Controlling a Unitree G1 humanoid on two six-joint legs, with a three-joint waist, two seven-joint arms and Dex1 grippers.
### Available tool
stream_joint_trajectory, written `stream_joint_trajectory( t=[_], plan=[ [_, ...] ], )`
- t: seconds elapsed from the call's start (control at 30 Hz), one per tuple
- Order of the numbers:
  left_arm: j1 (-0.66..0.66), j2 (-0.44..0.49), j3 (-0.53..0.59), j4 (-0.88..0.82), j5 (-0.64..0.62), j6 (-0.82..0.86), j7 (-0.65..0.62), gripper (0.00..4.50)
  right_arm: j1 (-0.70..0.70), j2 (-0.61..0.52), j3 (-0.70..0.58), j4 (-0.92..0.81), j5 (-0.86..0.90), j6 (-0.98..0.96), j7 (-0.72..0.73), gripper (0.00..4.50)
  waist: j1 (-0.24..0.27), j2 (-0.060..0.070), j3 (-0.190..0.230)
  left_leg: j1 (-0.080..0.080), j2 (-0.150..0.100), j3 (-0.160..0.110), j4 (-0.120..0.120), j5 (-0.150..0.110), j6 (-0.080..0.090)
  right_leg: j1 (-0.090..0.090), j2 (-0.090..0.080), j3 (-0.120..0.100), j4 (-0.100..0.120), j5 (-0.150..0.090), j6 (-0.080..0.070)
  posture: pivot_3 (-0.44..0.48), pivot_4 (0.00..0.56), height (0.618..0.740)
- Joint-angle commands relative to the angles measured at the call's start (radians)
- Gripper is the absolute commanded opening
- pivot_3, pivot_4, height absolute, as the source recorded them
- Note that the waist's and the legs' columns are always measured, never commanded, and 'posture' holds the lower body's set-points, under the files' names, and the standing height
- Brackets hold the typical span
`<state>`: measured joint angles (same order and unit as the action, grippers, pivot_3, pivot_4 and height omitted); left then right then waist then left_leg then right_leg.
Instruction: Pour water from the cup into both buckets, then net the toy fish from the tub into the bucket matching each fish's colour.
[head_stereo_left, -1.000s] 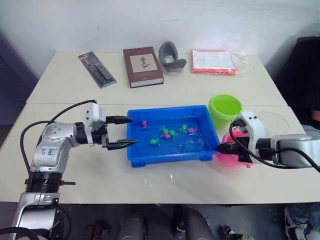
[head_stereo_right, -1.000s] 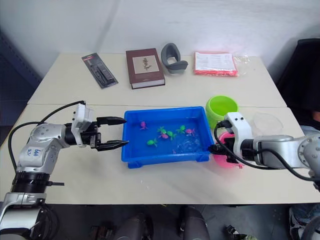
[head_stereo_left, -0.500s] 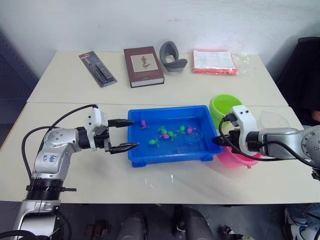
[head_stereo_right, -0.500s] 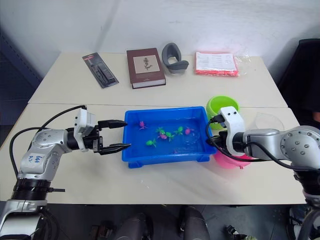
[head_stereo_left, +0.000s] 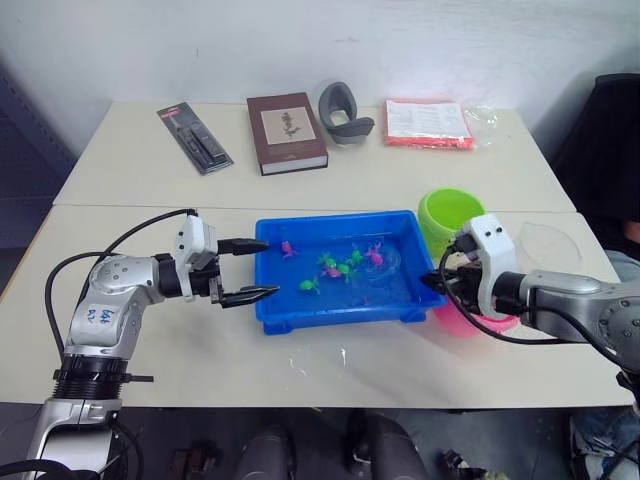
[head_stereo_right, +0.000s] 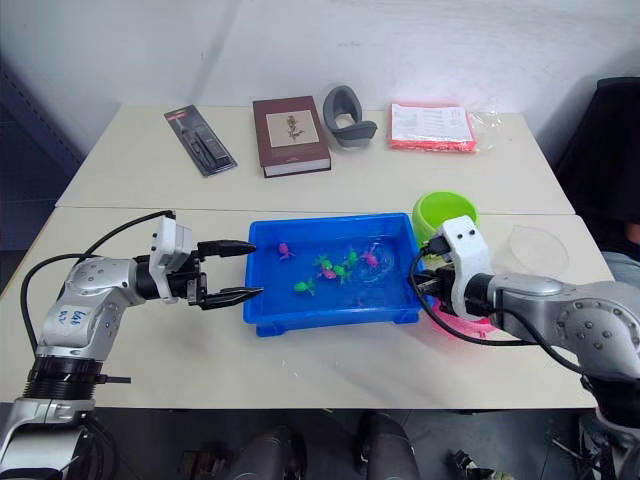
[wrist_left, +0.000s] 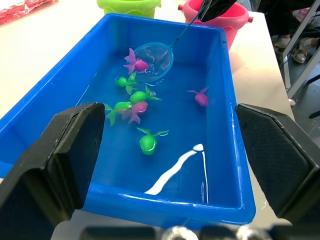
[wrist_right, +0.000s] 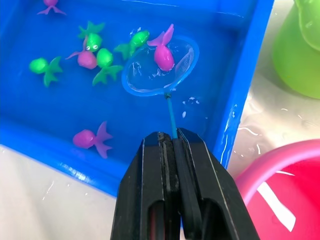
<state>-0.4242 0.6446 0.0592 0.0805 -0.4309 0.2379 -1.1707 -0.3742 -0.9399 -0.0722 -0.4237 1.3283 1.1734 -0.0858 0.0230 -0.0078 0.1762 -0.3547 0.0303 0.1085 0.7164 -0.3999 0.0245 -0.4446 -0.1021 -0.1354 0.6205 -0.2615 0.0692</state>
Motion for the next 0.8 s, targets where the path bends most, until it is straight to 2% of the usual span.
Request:
stream_joint_trajectory(
  t=[0.03, 0.23, 0.47, 0.63, 0.73, 0.8],
  plan=[
    [-0.02, -0.005, 0.003, -0.019, -0.011, -0.008, -0.003, 4.48, 0.02, -0.02, -0.08, -0.054, -0.026, -0.016, 0.036, 0.0, 0.0, 0.0, 0.0, 0.0, 0.0, 0.0, 0.0, 0.0, 0.0, 0.0, 0.0, 0.0, 0.0, 0.0, 0.0, 0.0, 0.15, 0.74],
    [-0.028, -0.008, 0.002, -0.015, -0.02, -0.008, -0.02, 4.48, 0.094, -0.039, -0.182, -0.121, -0.043, -0.023, 0.114, 0.0, 0.002, 0.0, 0.0, 0.0, 0.0, 0.0, 0.0, 0.0, 0.0, 0.0, 0.0, 0.0, 0.0, 0.0, 0.0, 0.0, 0.15, 0.74],
    [-0.059, -0.038, -0.018, -0.047, -0.064, 0.035, -0.045, 4.48, 0.351, 0.004, -0.487, -0.267, 0.076, -0.1, 0.178, 0.0, 0.004, 0.0, 0.0, 0.0, -0.001, -0.001, 0.0, 0.0, 0.0, 0.001, 0.001, 0.001, 0.0, 0.0, 0.001, 0.0, 0.15, 0.74],
    [-0.13, -0.103, -0.079, 0.007, -0.052, 0.032, -0.078, 4.48, 0.63, 0.151, -0.735, -0.381, 0.086, -0.231, 0.249, 0.0, 0.016, 0.0, 0.0, 0.0, -0.001, -0.002, 0.0, 0.0, 0.0, 0.002, 0.003, 0.002, -0.001, 0.001, 0.001, 0.0, 0.15, 0.74],
    [-0.175, -0.144, -0.108, 0.046, -0.043, 0.024, -0.095, 4.48, 0.752, 0.212, -0.815, -0.451, 0.06, -0.291, 0.286, 0.0, 0.017, 0.001, 0.0, 0.001, -0.001, -0.001, 0.0, 0.0, 0.0, 0.002, 0.003, 0.003, -0.001, 0.001, 0.002, 0.0, 0.15, 0.74],
    [-0.199, -0.173, -0.134, 0.063, -0.031, 0.014, -0.109, 4.48, 0.852, 0.269, -0.86, -0.499, -0.022, -0.349, 0.324, 0.0, 0.012, 0.001, -0.001, 0.003, -0.001, 0.001, 0.0, 0.0, 0.001, 0.003, 0.005, 0.005, 0.0, 0.001, 0.002, 0.0, 0.15, 0.74]
  ],
)
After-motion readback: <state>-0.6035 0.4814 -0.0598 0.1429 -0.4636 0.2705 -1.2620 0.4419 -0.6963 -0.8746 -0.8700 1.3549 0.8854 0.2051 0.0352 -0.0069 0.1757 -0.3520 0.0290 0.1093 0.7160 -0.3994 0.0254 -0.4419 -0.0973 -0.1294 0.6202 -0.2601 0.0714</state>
